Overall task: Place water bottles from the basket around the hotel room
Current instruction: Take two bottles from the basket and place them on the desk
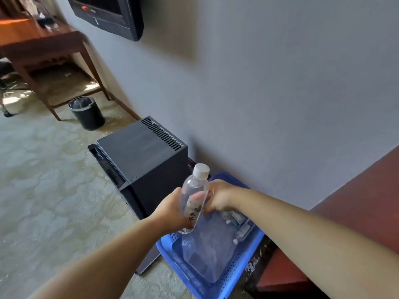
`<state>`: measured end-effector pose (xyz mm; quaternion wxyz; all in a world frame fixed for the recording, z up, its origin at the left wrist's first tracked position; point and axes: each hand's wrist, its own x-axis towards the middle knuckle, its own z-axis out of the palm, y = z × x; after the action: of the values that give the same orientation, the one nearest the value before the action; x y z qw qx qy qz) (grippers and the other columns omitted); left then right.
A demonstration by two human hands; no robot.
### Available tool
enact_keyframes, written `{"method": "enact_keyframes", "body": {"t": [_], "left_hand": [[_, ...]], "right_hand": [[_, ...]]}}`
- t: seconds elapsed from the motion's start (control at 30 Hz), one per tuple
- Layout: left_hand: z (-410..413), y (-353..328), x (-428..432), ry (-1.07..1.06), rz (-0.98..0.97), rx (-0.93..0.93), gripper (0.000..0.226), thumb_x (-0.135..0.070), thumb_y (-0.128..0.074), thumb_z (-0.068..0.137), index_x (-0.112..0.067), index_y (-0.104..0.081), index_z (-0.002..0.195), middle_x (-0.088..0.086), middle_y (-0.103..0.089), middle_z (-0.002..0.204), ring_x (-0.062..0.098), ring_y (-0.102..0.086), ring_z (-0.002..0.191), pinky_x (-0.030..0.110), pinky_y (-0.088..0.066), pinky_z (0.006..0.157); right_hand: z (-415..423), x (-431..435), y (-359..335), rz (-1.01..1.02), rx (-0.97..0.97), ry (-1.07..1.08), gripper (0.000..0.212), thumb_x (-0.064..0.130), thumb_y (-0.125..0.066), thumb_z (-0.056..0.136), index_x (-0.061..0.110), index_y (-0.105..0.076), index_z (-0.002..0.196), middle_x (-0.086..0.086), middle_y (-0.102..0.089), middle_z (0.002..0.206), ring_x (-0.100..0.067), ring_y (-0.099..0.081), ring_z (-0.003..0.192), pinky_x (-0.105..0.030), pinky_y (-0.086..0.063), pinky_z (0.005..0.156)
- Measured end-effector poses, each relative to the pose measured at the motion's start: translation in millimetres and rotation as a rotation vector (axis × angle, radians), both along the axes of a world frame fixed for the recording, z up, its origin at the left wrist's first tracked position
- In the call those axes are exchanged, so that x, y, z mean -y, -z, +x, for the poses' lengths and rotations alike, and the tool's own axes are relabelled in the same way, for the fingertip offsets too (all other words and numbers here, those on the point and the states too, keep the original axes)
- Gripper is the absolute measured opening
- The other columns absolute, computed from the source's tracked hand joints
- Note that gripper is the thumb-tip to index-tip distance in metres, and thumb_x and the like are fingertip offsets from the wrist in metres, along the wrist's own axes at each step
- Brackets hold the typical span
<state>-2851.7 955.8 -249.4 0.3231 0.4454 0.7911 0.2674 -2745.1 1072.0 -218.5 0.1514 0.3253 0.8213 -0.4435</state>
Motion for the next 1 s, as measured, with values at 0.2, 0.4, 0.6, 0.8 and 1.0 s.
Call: {"method": "enact_keyframes", "body": {"t": [0.2, 0.4, 0.6, 0.8, 1.0], "left_hand": [[-31, 175, -55, 0.195, -0.127, 0.025, 0.022, -0.022, -0.054, 0.066, -0.011, -0.058, 0.085, 0.008, -0.066, 0.083, 0.025, -0.062, 0.073, 0.046, -0.055, 0.071], [-39, 402, -95, 0.034, -0.174, 0.398, 0.039, -0.021, -0.062, 0.057, -0.034, -0.065, 0.093, -0.013, -0.072, 0.081, -0.003, -0.065, 0.078, 0.016, -0.052, 0.060], [-56, 583, -124, -0.100, -0.174, 0.583, 0.051, 0.003, -0.049, 0.037, -0.020, -0.063, 0.080, -0.004, -0.063, 0.073, 0.014, -0.058, 0.075, 0.023, -0.047, 0.057], [-47, 627, -132, -0.161, -0.188, 0.730, 0.041, 0.010, -0.057, 0.043, -0.014, -0.068, 0.073, 0.002, -0.072, 0.073, 0.023, -0.066, 0.081, 0.029, -0.051, 0.063], [-61, 636, -136, -0.194, -0.220, 0.658, 0.058, 0.017, -0.059, 0.058, -0.019, -0.058, 0.104, 0.004, -0.068, 0.099, 0.022, -0.060, 0.097, 0.033, -0.051, 0.072]], "right_hand": [[-32, -38, 187, 0.074, 0.182, 0.112, 0.010, 0.011, -0.067, 0.072, 0.017, -0.060, 0.074, -0.001, -0.056, 0.074, -0.016, -0.052, 0.066, -0.021, -0.034, 0.048], [-30, -99, 407, -0.143, 0.228, 0.168, 0.023, 0.009, -0.068, 0.070, 0.028, -0.056, 0.063, 0.006, -0.049, 0.067, -0.013, -0.042, 0.065, -0.022, -0.036, 0.058], [52, -162, 605, 0.326, 0.730, -0.089, 0.047, 0.017, -0.060, 0.083, 0.017, -0.051, 0.129, -0.010, -0.053, 0.131, -0.025, -0.057, 0.107, -0.032, -0.048, 0.084], [89, -143, 713, 0.612, 0.968, -0.512, 0.050, 0.009, -0.045, 0.093, 0.008, -0.033, 0.141, -0.018, -0.030, 0.148, -0.035, -0.028, 0.135, -0.049, -0.032, 0.105], [93, -159, 737, 0.740, 1.075, -0.604, 0.047, 0.019, -0.037, 0.096, 0.013, -0.031, 0.142, -0.021, -0.026, 0.149, -0.038, -0.023, 0.137, -0.057, -0.024, 0.106]]}}
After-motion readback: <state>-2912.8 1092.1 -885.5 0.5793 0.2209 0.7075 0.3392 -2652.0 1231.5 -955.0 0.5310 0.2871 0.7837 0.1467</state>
